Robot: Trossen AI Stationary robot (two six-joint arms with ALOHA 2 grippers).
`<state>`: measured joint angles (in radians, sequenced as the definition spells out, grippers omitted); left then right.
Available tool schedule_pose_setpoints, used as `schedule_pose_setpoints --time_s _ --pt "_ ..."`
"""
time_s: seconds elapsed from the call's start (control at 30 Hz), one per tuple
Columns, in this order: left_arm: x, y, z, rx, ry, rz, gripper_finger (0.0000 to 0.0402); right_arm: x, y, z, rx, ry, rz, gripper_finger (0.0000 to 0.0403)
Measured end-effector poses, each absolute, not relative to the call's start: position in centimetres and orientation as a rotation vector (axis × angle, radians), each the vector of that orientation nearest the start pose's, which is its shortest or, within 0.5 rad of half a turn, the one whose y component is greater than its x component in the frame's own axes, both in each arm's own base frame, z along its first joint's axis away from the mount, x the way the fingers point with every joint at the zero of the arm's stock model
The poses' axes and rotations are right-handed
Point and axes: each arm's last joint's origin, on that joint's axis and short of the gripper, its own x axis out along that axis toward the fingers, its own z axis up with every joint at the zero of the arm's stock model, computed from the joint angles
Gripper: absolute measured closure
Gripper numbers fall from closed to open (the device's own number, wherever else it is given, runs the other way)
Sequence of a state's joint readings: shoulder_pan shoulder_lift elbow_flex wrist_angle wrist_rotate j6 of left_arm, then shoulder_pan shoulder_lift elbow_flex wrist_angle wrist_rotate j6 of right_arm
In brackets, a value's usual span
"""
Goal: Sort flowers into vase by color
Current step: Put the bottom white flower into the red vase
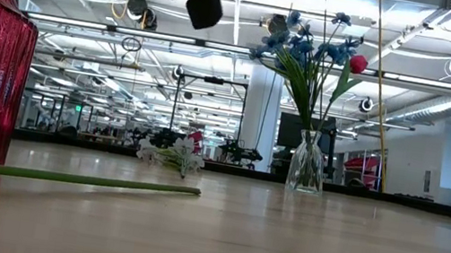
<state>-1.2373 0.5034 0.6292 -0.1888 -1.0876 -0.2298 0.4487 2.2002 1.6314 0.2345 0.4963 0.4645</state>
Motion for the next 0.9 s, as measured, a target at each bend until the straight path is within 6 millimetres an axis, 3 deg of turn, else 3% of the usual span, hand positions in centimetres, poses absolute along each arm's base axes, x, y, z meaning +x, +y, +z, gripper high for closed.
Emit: schedule_pose_setpoints --time_s 0.13,0.6,0.9 --pt "5.9 -9.1 31.6 -0.173 0.04 -0.136 0.0401 46.3 20.0 20.6 0.323 0.293 -0.027 0.0197" --pt "5.9 -9.0 31.6 -0.173 0.038 -0.121 0.0401 46.9 18.6 20.8 0.288 0.27 -0.04 0.0197" --pt "5.9 -9.0 31.6 -0.17 0.035 -0.094 0.0401 47.5 17.8 20.6 0.309 0.294 0.059 0.0214"
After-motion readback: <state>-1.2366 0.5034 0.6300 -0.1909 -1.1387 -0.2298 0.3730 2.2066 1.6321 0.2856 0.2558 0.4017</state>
